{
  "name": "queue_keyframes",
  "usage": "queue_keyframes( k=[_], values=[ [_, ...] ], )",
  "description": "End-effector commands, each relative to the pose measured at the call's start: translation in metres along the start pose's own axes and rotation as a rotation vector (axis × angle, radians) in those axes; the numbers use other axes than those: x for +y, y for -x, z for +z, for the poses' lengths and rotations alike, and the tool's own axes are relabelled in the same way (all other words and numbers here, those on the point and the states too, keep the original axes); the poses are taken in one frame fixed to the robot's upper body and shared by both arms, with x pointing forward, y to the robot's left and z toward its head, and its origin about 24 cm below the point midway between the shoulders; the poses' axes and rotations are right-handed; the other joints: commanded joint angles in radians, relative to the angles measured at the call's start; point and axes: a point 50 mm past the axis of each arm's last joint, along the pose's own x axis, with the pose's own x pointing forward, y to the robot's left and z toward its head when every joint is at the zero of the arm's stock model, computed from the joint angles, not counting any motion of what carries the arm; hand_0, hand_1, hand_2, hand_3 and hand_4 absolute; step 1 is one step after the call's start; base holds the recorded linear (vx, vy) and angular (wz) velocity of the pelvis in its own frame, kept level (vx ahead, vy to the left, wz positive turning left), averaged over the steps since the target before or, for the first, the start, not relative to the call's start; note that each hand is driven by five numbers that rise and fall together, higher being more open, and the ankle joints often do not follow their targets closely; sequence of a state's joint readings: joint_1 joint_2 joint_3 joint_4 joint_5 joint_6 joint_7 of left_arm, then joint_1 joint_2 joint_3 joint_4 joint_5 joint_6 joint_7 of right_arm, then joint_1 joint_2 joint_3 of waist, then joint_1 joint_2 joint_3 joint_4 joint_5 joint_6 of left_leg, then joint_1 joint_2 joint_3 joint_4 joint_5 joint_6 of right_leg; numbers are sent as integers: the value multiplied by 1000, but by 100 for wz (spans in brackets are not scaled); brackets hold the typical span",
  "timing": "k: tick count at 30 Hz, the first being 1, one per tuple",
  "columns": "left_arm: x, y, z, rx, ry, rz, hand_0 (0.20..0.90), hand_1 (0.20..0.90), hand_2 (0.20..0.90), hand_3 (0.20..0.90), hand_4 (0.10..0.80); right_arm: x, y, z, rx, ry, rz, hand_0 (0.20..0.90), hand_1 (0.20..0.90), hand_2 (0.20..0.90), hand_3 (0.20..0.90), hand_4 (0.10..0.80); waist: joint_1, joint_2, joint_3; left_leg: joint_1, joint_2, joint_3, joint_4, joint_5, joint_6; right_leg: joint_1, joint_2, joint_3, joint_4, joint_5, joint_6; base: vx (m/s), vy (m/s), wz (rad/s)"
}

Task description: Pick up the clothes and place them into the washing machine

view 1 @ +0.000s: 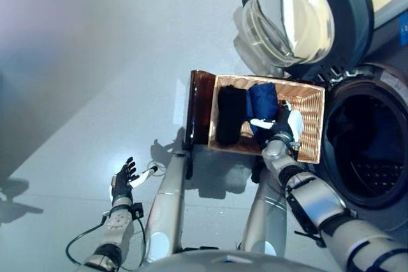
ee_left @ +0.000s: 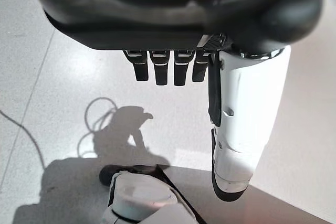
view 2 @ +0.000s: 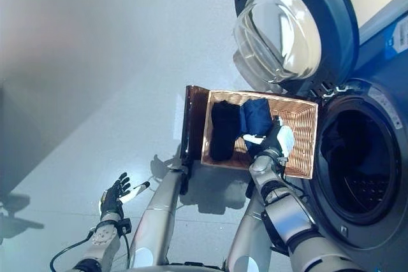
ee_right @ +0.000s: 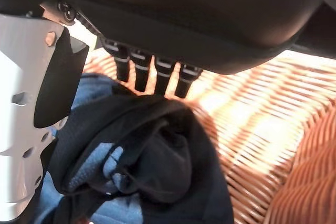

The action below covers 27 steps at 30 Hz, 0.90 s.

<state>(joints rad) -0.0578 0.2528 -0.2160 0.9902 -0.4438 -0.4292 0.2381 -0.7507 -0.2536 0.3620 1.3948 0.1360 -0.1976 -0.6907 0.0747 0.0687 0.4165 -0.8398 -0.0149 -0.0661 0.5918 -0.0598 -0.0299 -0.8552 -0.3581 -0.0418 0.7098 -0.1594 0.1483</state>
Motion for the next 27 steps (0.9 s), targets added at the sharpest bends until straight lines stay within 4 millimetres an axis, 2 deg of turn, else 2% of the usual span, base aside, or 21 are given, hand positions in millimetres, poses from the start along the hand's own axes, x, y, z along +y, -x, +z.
queue_keyframes(
  k=[1,4,5,17,21,27],
  values=[
    [34,11,-4,-47,-14,57,900,900,900,900,800,-39,-23,12,-31,-22,-179,900,900,900,900,800,19,46,-27,-32,33,36,97,-57,-38,-17,2,44,-49,180,-3,-21,0,3],
    [35,13,-1,-61,-8,44,900,900,900,900,800,-42,-26,16,-21,-25,-196,900,900,900,900,800,25,49,-21,-49,30,34,104,-57,-35,-34,1,45,-35,177,-4,26,-1,1],
    [35,13,-1,-63,-7,41,900,900,900,900,800,-42,-26,16,-18,-23,-199,900,900,900,900,800,29,51,-22,-45,34,30,128,-101,-38,-34,1,49,-7,136,3,78,-6,2],
    [30,20,14,-147,13,-46,900,900,900,900,800,-52,-32,22,33,-17,-244,900,900,900,900,800,63,81,-21,-113,22,25,174,-111,-28,-105,-4,66,53,117,0,0,6,5],
    [29,22,23,-188,19,-77,900,900,900,900,800,-62,-37,24,54,-13,-269,900,900,900,900,800,72,92,-23,-136,20,26,193,-118,-24,-128,-9,75,74,109,-2,-1,2,1],
    [31,24,28,-214,26,-84,900,900,900,900,800,-58,-37,32,29,-14,-252,900,900,900,900,800,72,92,-20,-156,23,30,203,-119,-23,-159,-4,89,94,102,-5,-2,6,3]
  ],
)
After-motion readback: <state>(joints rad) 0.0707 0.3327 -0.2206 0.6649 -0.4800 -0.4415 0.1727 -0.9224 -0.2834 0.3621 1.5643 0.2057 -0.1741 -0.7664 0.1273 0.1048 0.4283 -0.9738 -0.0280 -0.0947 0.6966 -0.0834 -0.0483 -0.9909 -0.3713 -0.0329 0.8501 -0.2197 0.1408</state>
